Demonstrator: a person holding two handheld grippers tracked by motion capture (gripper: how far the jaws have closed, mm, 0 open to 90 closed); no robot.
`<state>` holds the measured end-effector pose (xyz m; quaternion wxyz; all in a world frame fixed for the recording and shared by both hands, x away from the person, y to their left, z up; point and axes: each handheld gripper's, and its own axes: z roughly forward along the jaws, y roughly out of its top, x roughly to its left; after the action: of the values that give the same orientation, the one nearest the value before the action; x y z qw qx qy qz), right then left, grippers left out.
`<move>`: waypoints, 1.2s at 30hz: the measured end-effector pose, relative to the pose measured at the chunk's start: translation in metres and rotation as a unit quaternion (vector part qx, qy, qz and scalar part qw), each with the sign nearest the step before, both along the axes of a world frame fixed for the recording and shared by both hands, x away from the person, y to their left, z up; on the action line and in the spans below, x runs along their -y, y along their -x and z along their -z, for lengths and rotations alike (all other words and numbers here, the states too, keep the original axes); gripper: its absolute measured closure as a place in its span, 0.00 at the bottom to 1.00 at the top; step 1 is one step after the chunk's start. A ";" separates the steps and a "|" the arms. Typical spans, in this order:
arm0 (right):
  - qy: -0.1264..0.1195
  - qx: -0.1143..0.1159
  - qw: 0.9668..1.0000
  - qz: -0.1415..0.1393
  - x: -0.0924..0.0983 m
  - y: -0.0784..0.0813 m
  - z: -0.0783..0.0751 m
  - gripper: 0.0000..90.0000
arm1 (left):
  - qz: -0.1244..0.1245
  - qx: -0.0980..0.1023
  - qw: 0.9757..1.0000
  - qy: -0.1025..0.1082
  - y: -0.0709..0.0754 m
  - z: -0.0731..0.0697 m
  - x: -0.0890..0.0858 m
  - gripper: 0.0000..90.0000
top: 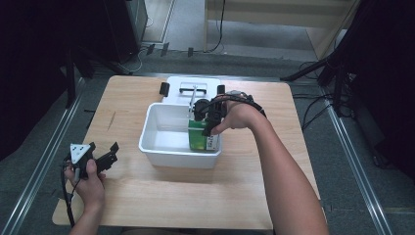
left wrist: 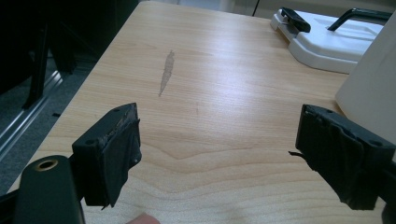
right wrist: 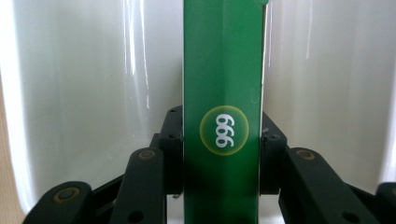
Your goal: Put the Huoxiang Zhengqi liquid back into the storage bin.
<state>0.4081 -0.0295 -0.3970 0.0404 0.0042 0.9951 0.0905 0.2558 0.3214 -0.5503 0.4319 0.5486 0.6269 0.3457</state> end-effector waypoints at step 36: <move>-0.023 0.004 0.997 0.073 -0.006 0.004 -0.005 0.26 | 0.000 -0.001 1.000 0.000 0.000 0.000 0.000 0.17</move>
<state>0.4036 -0.0233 -0.3916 0.0510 0.0770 0.9896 0.1106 0.2559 0.3214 -0.5503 0.4314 0.5488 0.6274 0.3451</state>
